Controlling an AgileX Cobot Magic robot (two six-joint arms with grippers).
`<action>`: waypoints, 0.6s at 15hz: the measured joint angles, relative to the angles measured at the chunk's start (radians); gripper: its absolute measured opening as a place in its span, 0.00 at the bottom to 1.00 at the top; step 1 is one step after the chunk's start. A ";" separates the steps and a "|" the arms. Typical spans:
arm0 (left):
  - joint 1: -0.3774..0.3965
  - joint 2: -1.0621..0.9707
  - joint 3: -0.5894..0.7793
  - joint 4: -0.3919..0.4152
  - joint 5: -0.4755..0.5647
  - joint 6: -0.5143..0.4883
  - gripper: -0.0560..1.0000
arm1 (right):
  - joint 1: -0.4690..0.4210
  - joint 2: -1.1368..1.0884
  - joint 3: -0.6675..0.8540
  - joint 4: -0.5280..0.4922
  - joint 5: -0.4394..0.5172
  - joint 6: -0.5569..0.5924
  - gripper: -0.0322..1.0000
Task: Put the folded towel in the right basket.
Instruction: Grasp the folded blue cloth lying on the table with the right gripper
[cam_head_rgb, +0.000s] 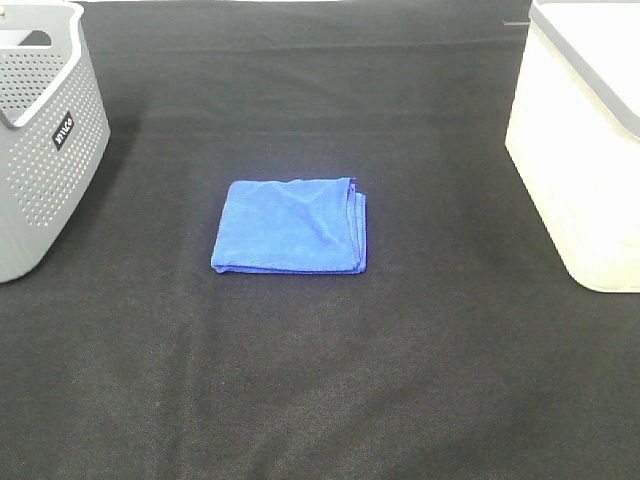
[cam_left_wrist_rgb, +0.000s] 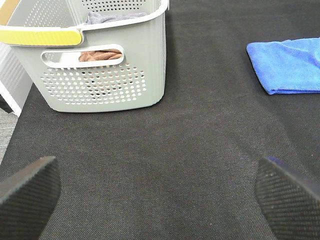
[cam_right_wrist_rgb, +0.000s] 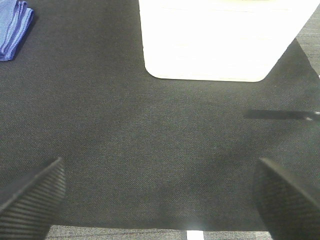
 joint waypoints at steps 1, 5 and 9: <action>0.000 0.000 0.000 0.000 0.000 0.000 0.99 | 0.000 0.000 0.000 0.000 0.000 0.000 0.98; 0.000 0.000 0.000 0.000 0.000 0.000 0.99 | 0.000 0.000 0.000 0.000 0.000 0.000 0.98; 0.000 0.000 0.000 0.000 0.000 0.000 0.99 | 0.000 0.234 -0.111 0.059 0.081 0.021 0.98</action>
